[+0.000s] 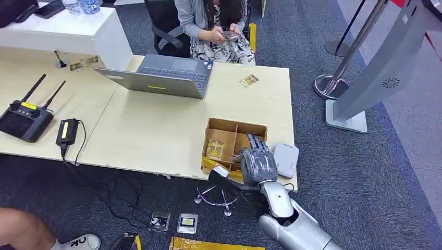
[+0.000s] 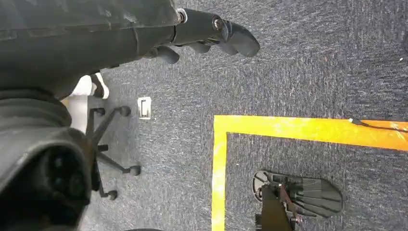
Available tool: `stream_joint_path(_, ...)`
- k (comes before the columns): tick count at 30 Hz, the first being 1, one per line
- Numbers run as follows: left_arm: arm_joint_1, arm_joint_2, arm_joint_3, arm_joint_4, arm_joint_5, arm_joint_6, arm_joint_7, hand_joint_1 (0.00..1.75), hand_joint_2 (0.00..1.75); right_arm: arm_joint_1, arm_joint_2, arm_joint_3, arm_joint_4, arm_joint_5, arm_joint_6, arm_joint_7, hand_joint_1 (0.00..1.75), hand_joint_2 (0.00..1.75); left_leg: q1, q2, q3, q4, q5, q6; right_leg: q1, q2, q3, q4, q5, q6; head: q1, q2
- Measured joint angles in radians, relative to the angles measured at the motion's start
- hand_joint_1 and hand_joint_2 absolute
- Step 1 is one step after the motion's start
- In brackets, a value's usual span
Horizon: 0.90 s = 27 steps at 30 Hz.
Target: Pass the card to the sensor for recognition and then transmit it.
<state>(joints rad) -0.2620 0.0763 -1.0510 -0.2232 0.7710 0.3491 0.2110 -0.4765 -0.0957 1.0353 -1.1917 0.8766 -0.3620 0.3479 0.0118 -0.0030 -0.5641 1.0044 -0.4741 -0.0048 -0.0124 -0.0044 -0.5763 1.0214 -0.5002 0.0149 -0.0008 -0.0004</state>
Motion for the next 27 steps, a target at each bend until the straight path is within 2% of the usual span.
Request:
stream_joint_path(5,0.0,0.0,0.0,0.0,0.001,0.0,0.0,0.0,0.0,0.0,0.006,0.0,0.01,-0.004,-0.021,-0.016,1.75,1.75,0.0,0.0,0.0,0.0,0.0,0.0,0.0,0.0,0.0,0.0,0.0,0.0,0.0,0.0)
stream_joint_path(9,0.0,0.0,0.0,0.0,-0.006,-0.001,0.0,0.0,0.0,-0.012,0.009,0.0,0.009,0.024,-0.075,-0.033,1.75,1.75,0.0,0.0,0.0,0.0,0.0,0.0,0.0,0.0,0.0,0.0,0.0,0.0,0.0,0.0)
stream_joint_path(19,-0.004,-0.002,0.0,0.0,-0.017,-0.002,0.003,0.0,0.0,-0.054,0.009,-0.027,-0.098,0.098,-0.198,-0.098,1.75,1.75,0.0,0.0,0.0,0.0,0.0,0.0,0.0,0.0,0.0,0.0,0.0,0.0,0.0,0.0)
stream_joint_path(27,-0.004,-0.003,0.0,0.0,-0.013,-0.001,0.003,0.0,0.0,-0.055,0.009,-0.034,-0.155,0.123,-0.248,-0.135,1.75,1.75,0.0,0.0,0.0,0.0,0.0,0.0,0.0,0.0,0.0,0.0,0.0,0.0,0.0,0.0)
